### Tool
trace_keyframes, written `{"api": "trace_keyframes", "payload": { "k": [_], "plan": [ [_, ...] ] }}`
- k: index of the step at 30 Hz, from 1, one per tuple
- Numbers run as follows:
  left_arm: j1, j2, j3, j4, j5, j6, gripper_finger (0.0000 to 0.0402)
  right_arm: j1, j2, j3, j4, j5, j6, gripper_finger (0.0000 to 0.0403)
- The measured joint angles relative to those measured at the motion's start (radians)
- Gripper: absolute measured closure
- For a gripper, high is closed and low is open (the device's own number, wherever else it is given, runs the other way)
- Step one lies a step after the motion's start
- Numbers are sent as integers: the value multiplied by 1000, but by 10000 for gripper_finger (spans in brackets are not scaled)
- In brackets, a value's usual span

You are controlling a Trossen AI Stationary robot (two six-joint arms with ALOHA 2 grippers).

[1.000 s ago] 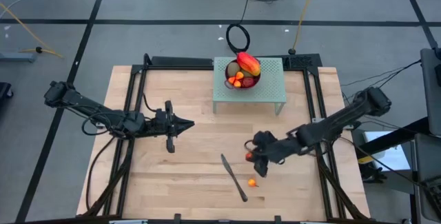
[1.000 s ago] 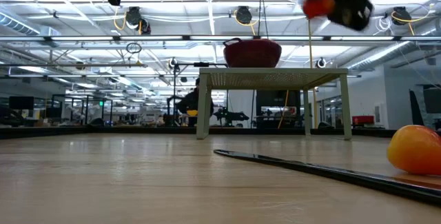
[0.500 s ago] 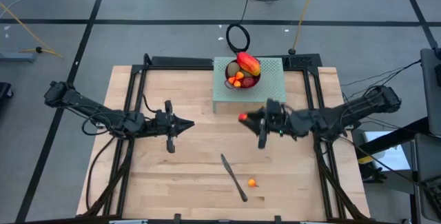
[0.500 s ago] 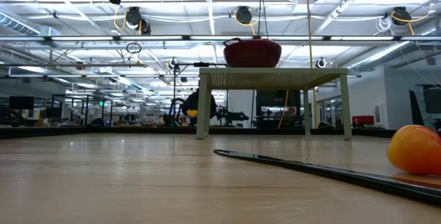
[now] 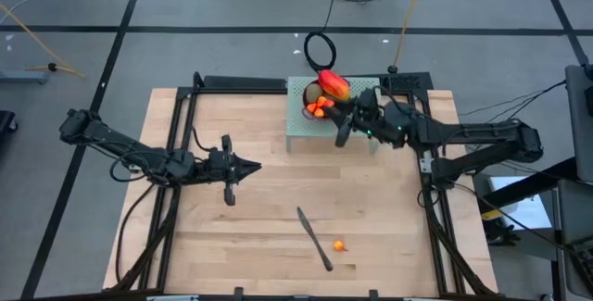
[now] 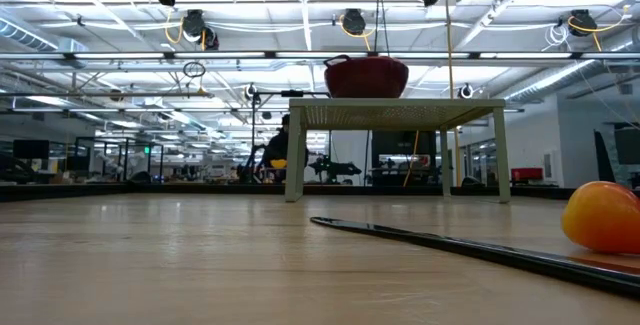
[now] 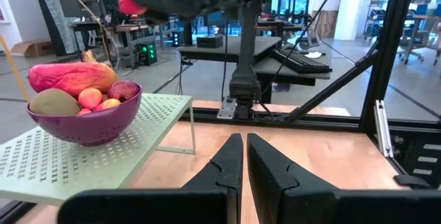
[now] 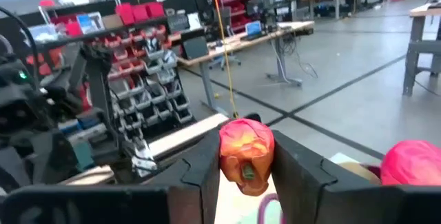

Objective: Pick & Place Fruit
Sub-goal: Put the orange pear into the violet strainer bowl on the shelf

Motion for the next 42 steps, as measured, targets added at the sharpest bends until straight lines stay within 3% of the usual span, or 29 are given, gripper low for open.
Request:
{"api": "trace_keyframes", "payload": {
  "k": [15,25,29,42],
  "plan": [
    [0,0,0,0,0,10,380,-156,15,16,-111,-147,8,297],
    [1,0,0,0,0,12,380,-183,164,285,-527,-148,-25,297],
    [1,0,0,0,-1,13,380,-185,231,349,-597,-148,-67,297],
    [1,0,0,-2,-27,8,380,-220,330,369,-571,-188,-147,297]
  ]
}}
